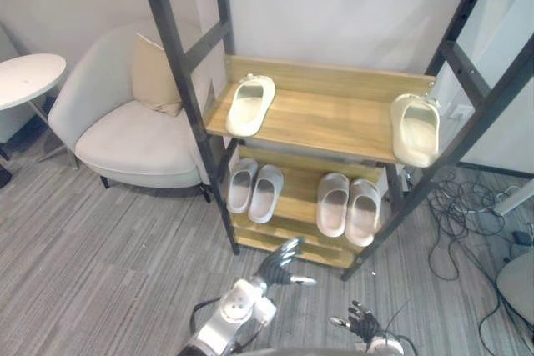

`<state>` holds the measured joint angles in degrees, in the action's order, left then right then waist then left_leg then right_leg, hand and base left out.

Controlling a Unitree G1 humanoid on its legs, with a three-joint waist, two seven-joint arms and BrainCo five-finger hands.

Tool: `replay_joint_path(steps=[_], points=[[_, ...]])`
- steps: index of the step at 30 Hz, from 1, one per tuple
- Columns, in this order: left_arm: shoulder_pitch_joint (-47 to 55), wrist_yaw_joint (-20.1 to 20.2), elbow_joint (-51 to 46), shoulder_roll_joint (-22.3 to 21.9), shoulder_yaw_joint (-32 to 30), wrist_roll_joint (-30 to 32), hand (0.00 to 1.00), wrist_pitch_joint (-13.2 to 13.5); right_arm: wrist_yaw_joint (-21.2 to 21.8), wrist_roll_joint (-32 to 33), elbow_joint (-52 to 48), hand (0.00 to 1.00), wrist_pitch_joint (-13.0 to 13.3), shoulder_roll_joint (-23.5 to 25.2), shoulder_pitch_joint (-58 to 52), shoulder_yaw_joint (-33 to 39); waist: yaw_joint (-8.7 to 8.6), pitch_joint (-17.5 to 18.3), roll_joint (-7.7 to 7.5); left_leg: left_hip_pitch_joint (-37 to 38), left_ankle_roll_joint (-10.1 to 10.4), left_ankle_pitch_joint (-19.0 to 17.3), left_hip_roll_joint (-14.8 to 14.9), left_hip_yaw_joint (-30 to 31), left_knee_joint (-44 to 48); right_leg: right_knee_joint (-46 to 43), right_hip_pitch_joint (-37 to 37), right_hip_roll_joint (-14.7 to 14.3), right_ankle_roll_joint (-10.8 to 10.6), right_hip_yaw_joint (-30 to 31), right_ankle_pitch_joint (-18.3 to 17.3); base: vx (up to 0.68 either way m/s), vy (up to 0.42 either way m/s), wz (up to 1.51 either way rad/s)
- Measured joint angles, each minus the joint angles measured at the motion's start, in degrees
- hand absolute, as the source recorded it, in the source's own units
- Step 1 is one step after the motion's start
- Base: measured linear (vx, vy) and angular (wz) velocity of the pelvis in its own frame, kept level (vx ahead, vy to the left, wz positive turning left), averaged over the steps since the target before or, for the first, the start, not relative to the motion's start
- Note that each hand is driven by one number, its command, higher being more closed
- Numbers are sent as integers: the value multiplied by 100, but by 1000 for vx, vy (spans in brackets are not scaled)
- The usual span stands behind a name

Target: Organize the slippers on the shoe rack

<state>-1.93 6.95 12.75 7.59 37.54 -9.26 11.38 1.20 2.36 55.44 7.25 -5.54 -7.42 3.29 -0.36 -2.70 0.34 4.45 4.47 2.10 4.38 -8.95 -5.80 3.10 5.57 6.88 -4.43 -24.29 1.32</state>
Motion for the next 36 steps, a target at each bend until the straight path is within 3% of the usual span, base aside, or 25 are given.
replay_joint_path(steps=[5,11,16,23,28,33,36], points=[[-713,-109,-525,7,-142,-223,0,107,0,-3,-1,0,0,-25,3,-38,-36,28,-5,11,4,-8,-6,-1,-2,26,15,-8,4,11,1,40,1,-2],[-1612,-590,-531,118,-1120,-208,0,200,54,-14,-36,0,-6,-143,11,-170,-84,27,-13,76,11,-38,-6,-101,-3,28,34,-10,26,129,18,11,7,-10],[-2095,-937,-382,450,-1855,-100,0,221,103,-16,-39,0,-45,-189,9,-168,-189,46,-87,99,22,-74,-4,-263,-3,138,-29,-23,28,296,85,-34,15,-18],[-3260,-1470,632,1132,-2692,195,0,199,203,-15,-50,0,-117,-256,-3,-114,-307,39,-132,-117,26,-78,5,-523,-1,195,-388,-51,48,567,216,-22,9,-21],[-4210,-1685,1270,1580,-2839,255,0,181,251,-11,-60,0,-117,-310,14,-104,-345,33,-131,-345,25,-77,5,-569,0,193,-653,-56,62,629,280,0,2,-8],[-5217,-1823,1771,1733,-2884,305,0,162,248,-4,-64,0,-116,-300,199,-103,-371,-2,-144,-842,14,-70,-4,-562,104,191,-1066,-41,88,695,362,3,0,-1],[-5620,-1882,2068,1924,-2886,363,0,134,221,1,-106,0,-100,-283,323,-114,-417,-187,-122,-988,6,-70,3,-563,121,157,-1234,-43,94,728,366,-35,-6,-4]])
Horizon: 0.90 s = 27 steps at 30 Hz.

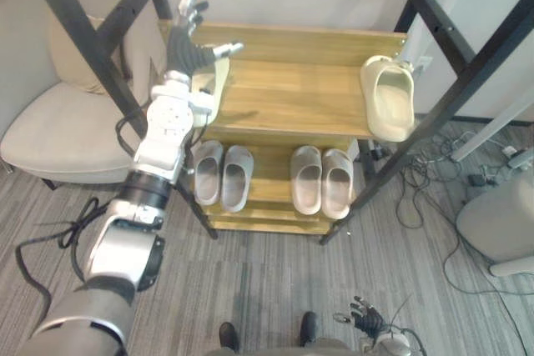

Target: Organize the slippers on the shoe rack

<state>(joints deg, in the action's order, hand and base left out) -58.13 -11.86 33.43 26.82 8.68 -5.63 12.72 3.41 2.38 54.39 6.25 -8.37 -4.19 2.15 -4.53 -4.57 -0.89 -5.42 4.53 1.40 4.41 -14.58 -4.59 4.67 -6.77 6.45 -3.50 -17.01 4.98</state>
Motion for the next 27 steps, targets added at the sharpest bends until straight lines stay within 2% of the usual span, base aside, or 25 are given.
replay_joint_path(steps=[8,18,27], points=[[-372,-33,682,212,-1,112,0,-238,-120,-2,-309,0,43,386,-16,-17,-25,-145,-22,-172,-27,-2,3,2,76,-107,-270,19,22,409,16,2,-2,-9],[-592,-38,808,221,-2,347,0,-247,-215,-1,-614,0,113,401,-174,-62,-6,-144,-22,-227,-53,-21,4,6,96,-140,-364,32,22,530,16,-15,-3,-2],[-591,-120,1069,348,-223,740,0,-391,-230,-1,-564,0,131,391,-261,-290,13,-143,-23,-215,-55,-12,-7,95,106,-151,-314,35,20,484,18,-4,-4,3]])
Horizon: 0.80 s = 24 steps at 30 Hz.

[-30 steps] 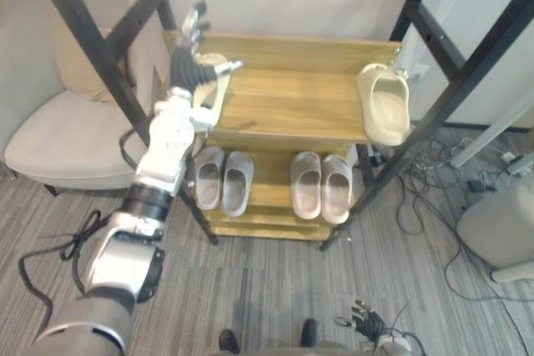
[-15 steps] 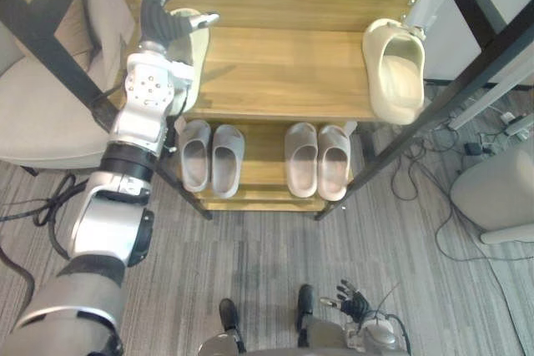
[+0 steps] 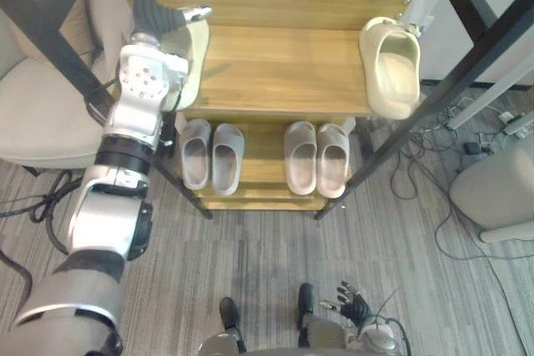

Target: Organize the slippers on the shoe rack

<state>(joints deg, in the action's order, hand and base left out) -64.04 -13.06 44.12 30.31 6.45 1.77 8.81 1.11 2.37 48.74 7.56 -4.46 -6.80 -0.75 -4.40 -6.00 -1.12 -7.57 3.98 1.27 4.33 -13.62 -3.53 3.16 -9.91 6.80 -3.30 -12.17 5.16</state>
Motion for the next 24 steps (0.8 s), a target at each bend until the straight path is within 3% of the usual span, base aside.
replay_joint_path(steps=[7,24], points=[[6,-183,299,135,-124,388,0,-157,-14,1,352,0,41,-5,201,-3,25,1,-1,36,0,0,-14,41,66,6,101,12,22,-59,14,-8,-4,3],[46,-144,668,202,-191,1450,0,-435,-112,13,470,0,41,-2,413,-63,34,-24,42,66,-23,250,-37,173,-229,40,80,12,15,-185,64,-26,-1,4]])
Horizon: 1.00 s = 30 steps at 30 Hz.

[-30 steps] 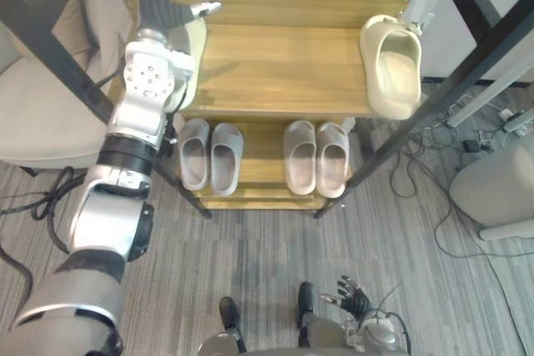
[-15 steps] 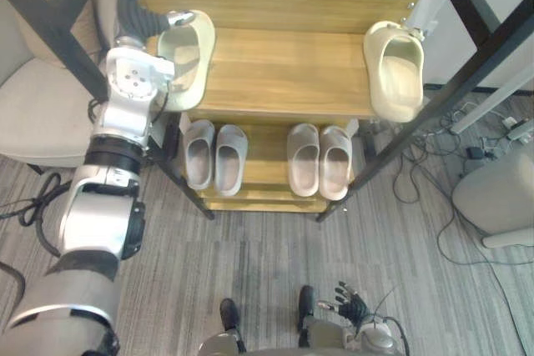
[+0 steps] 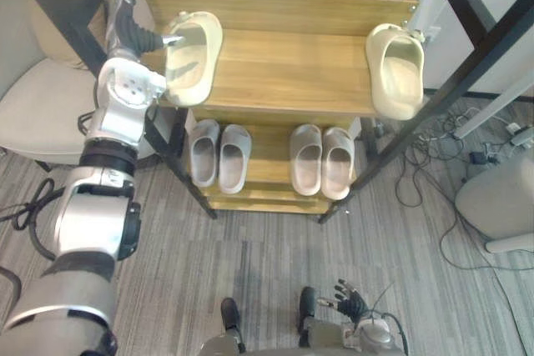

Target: Organize the slippers on the shoe rack

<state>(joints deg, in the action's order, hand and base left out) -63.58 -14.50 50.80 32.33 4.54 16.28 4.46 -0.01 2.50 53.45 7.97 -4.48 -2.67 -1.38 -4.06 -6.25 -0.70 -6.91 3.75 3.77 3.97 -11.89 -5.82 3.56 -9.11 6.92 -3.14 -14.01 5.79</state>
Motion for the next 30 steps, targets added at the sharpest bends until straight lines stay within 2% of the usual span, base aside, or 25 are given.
replay_joint_path(steps=[12,18,19,30], points=[[-165,-2,-62,-304,112,177,0,-154,-33,222,-597,0,1,127,-19,-141,109,2,-5,-300,0,3,47,-118,51,-21,-324,7,0,70,60,-12,-3,-2],[-330,10,-62,-632,229,274,0,-239,-66,252,-786,0,-1,180,-94,-163,182,3,-7,-311,4,-1,69,-222,61,-42,-363,10,5,109,69,-12,0,-4],[-370,13,-62,-666,248,273,100,-240,-66,252,-805,0,-2,190,-93,-164,196,1,-11,-318,4,-2,74,-249,61,-67,-395,13,6,129,69,-32,11,-12],[-936,36,-182,-758,340,208,100,-260,-103,264,-1237,0,-5,222,-178,-234,267,15,-103,-343,9,-9,102,-480,42,-148,-587,12,15,244,83,-13,7,-8]])
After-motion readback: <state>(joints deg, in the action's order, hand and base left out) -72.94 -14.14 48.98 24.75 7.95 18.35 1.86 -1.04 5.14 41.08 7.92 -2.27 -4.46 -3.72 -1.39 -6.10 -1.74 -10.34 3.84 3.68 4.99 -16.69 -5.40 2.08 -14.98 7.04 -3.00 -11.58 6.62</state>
